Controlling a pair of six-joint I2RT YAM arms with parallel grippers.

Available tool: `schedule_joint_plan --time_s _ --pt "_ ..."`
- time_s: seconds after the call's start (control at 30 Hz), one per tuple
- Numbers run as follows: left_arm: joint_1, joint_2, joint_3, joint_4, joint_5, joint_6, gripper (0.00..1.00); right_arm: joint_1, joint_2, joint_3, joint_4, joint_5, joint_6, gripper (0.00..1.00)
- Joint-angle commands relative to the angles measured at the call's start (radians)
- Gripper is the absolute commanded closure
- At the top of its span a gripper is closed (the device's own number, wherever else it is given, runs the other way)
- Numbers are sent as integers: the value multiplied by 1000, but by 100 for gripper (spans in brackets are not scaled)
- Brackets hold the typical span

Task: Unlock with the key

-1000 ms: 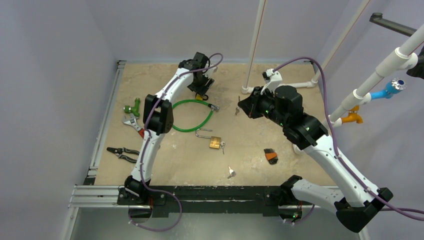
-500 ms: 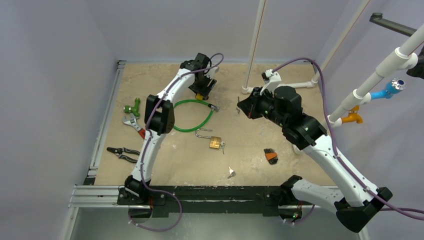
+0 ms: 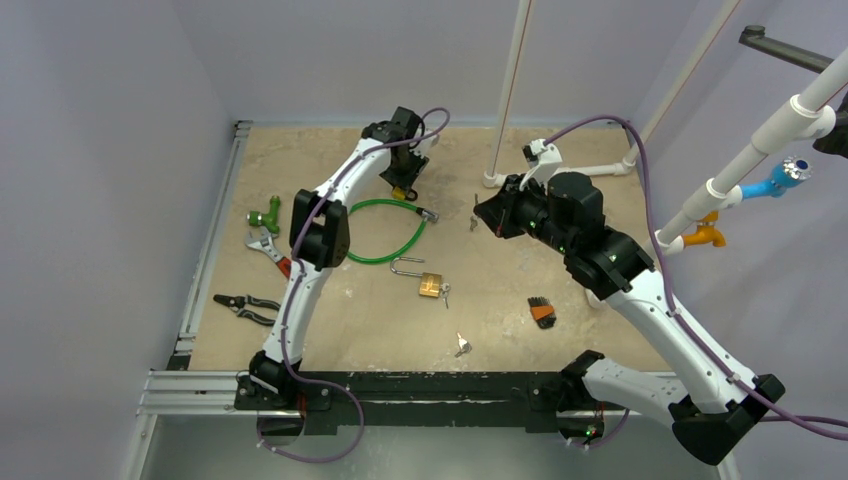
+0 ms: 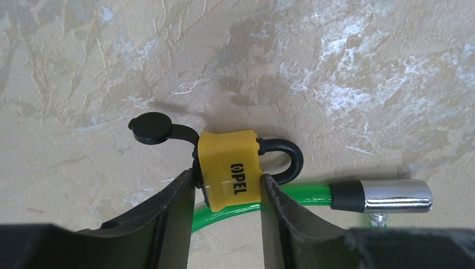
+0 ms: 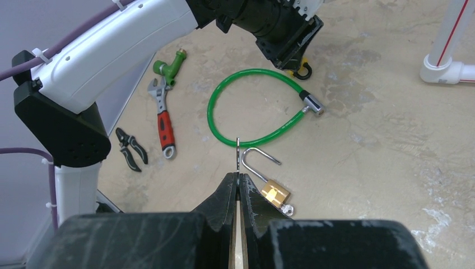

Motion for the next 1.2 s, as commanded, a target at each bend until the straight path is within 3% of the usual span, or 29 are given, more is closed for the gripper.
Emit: schedule_joint_plan --time_s 0.0,0.1,0.17,0.23,0.43,0.63,0.83,1.0,1.17 --pt "-11 14 -3 45 -60 58 66 -3 -8 16 49 -19 0 100" --pt "-26 6 -18 56 -53 95 79 -3 -11 22 48 -19 0 100" --pt "-28 -40 -52 89 -9 124 93 -3 -10 32 41 -17 -5 100" --pt "-27 -115 -87 125 68 167 100 -3 -11 45 28 -10 -14 100" --pt "-27 -445 -281 126 271 348 100 -3 -39 59 9 27 -36 100" --pt "-27 -821 -735 7 427 532 100 -3 -68 87 -28 60 -58 100" --pt "-65 -1085 -1152 -72 567 835 100 -5 -102 69 -36 77 -47 100" --pt "-241 -1208 -1415 -48 473 1108 100 -5 -122 89 -42 91 -43 100" --pt "-321 -1257 -1548 46 422 1400 100 -4 -133 90 -45 103 -42 100"
